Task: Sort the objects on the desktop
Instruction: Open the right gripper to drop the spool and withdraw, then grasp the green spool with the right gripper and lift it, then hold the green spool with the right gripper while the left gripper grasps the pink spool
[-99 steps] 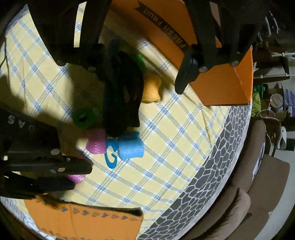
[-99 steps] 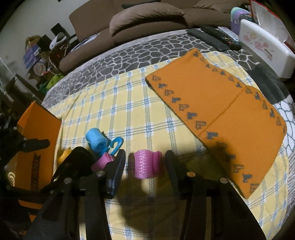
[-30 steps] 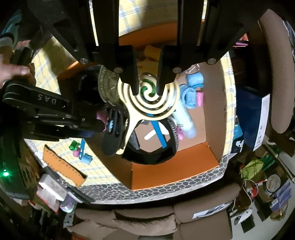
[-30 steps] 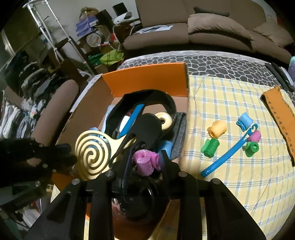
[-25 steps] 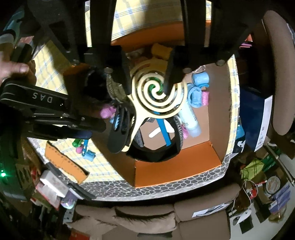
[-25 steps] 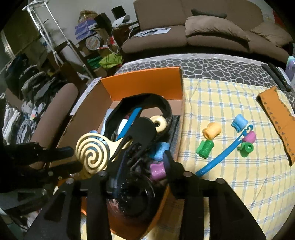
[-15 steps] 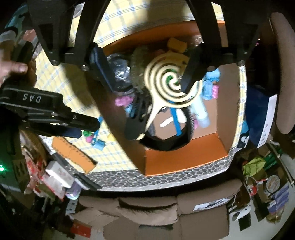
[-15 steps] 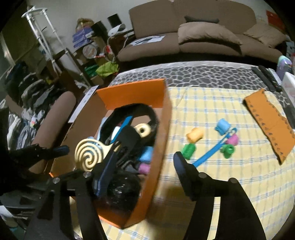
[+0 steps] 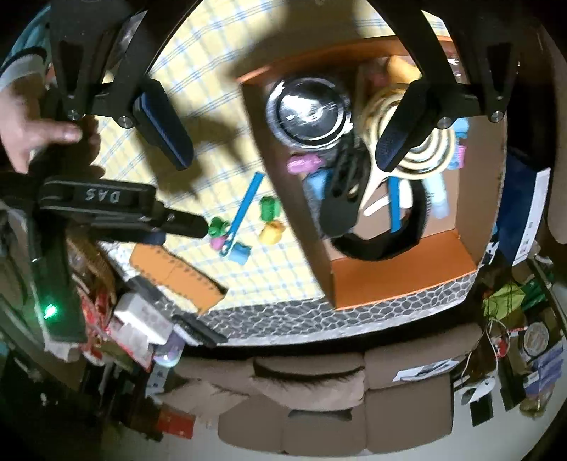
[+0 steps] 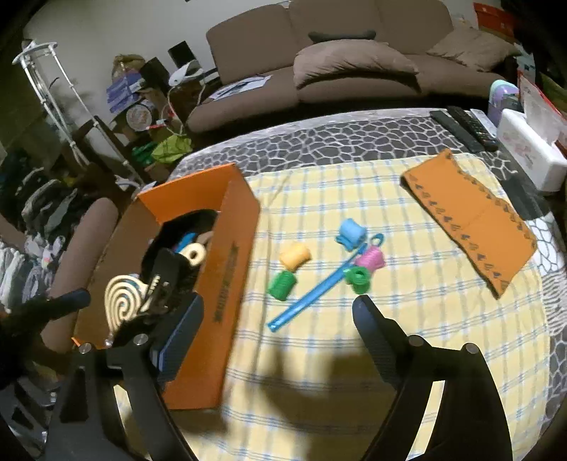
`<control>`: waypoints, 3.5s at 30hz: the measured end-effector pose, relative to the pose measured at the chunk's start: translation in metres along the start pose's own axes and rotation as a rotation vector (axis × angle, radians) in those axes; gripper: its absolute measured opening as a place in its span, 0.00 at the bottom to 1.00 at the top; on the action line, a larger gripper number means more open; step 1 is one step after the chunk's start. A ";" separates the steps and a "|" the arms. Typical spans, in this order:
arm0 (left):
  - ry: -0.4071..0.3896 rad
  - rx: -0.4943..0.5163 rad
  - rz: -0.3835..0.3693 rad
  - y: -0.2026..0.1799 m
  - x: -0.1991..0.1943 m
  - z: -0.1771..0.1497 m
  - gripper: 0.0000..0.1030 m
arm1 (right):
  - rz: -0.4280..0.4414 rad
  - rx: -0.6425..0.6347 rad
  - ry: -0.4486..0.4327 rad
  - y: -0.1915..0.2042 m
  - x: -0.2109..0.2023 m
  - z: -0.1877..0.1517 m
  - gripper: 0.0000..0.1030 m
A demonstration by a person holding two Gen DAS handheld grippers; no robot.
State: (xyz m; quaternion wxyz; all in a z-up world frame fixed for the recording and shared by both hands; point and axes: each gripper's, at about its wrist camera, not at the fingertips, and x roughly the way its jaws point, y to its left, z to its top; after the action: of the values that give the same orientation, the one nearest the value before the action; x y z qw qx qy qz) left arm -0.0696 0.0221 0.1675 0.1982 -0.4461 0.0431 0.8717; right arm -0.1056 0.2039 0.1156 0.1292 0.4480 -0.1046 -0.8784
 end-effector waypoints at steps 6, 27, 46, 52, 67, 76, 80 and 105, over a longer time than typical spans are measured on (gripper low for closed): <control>-0.007 0.018 0.024 -0.014 0.008 0.017 1.00 | -0.031 0.035 0.009 -0.031 0.002 -0.002 0.85; 0.075 0.052 0.078 -0.036 0.090 0.097 1.00 | -0.137 0.037 0.065 -0.077 0.086 -0.003 0.50; 0.141 0.068 0.101 -0.074 0.143 0.107 0.99 | -0.086 0.089 0.012 -0.107 0.066 0.003 0.18; 0.170 0.061 0.095 -0.091 0.166 0.107 0.99 | -0.088 0.144 -0.015 -0.130 0.037 0.005 0.18; 0.224 0.023 0.142 -0.115 0.237 0.098 0.72 | -0.092 0.176 -0.025 -0.160 0.010 0.002 0.18; 0.223 0.024 0.165 -0.122 0.249 0.093 0.51 | -0.091 0.173 -0.017 -0.161 0.012 0.000 0.18; 0.219 0.029 0.158 -0.122 0.249 0.092 0.39 | -0.090 0.168 -0.015 -0.161 0.012 0.001 0.18; 0.207 0.064 0.053 -0.114 0.202 0.098 0.00 | -0.064 0.153 -0.033 -0.142 0.003 0.005 0.18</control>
State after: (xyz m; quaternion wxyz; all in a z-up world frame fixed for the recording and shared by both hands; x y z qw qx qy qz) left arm -0.2057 0.2136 0.0770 0.1836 -0.5257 0.1032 0.8242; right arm -0.1304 0.3381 0.0742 0.0646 0.4453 -0.1592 -0.8788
